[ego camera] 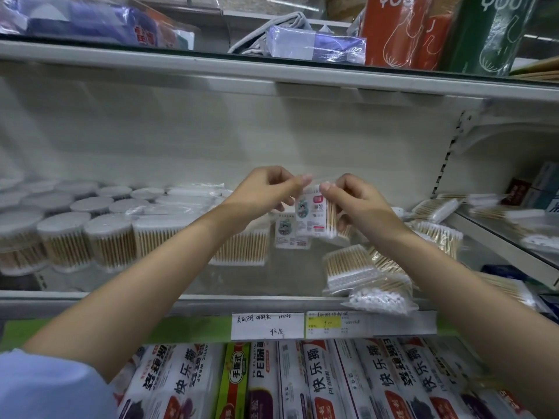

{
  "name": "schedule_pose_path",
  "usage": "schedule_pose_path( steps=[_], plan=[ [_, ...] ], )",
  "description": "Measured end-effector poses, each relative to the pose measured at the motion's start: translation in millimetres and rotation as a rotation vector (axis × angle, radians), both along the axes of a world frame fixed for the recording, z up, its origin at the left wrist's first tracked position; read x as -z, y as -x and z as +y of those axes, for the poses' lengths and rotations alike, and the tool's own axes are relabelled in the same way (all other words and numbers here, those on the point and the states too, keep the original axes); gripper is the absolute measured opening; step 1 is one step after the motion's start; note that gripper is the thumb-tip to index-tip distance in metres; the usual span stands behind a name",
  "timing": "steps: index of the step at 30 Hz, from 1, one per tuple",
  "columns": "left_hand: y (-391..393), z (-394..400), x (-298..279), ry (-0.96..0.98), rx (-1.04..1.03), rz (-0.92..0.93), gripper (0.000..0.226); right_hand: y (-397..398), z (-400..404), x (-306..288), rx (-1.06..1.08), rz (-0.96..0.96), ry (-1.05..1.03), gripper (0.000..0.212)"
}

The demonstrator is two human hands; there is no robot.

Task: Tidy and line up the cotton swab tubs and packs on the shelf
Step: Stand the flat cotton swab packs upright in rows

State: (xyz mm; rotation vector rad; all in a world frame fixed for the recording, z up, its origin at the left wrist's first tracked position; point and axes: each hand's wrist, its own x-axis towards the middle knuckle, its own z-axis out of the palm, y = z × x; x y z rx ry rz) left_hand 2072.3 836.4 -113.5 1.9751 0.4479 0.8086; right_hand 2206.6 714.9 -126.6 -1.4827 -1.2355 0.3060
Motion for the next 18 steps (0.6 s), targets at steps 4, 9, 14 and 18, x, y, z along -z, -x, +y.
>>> schedule_pose_path(
  steps=[4, 9, 14, 18],
  plan=[
    [0.5, -2.5, 4.1, 0.035, 0.101, -0.015, 0.035, 5.2, -1.3, -2.6, -0.095, 0.026, 0.017, 0.019],
    [4.8, 5.1, 8.0, 0.214, 0.186, -0.074, 0.019, -5.5, 0.8, 1.4, 0.060, 0.005, -0.059, 0.012],
    [4.9, 8.6, 9.0, 0.291, 0.205, -0.083, 0.020, -4.1, 0.8, 1.9, 0.018, 0.046, -0.056, 0.018],
    [5.5, 10.7, 9.5, 0.303, 0.223, -0.094, 0.021, -2.8, 0.6, 0.9, 0.001, 0.034, -0.071, 0.017]
  ],
)
